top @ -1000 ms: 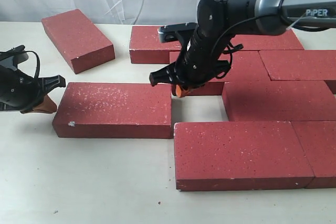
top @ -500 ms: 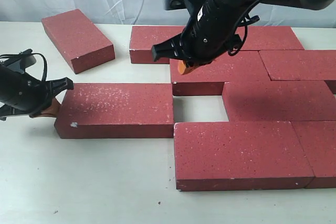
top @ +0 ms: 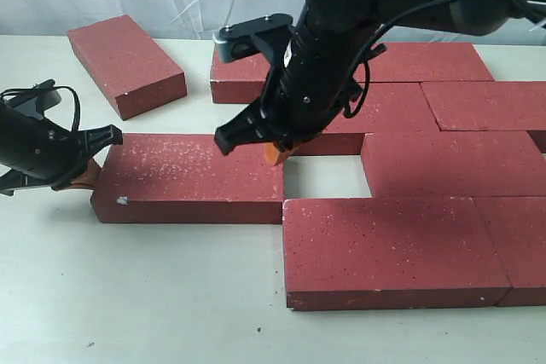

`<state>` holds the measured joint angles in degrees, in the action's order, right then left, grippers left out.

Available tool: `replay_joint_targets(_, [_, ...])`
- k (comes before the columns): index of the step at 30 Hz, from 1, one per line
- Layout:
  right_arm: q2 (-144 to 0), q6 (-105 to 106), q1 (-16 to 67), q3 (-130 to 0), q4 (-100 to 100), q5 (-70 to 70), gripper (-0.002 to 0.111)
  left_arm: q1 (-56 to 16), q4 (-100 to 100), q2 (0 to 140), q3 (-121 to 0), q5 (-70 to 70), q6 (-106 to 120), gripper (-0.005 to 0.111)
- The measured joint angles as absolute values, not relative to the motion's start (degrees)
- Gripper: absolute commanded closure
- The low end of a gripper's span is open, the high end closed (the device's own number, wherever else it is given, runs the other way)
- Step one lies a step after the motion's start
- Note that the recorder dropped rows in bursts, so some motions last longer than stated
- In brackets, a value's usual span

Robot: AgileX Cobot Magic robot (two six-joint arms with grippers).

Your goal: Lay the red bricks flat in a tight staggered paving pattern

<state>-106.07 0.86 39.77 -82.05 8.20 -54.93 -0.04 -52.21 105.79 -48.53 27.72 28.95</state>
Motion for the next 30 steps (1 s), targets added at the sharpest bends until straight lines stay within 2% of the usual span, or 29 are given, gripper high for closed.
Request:
replay_joint_targets(5, [-106.1,1.1,43.1,-82.0,8.5,-57.1,0.109,0.2,-51.2,105.8,-48.5,27.3,28.9,0.107])
replay_joint_targets(9, [-106.0,1.2,45.1,-80.9,9.5,-56.2,0.109,3.0,-49.2,105.8,-48.5,27.0,28.8,0.107])
replay_joint_targets(15, [-106.0,0.0,45.2,-69.6,9.8,-45.3,0.109,4.3,-49.1,105.8,-48.5,27.2,28.7,0.107])
replay_joint_targets(30, [-110.8,-1.1,45.0,-68.6,10.7,-34.4,0.109,4.3,-49.1,105.8,-48.5,27.6,28.9,0.107])
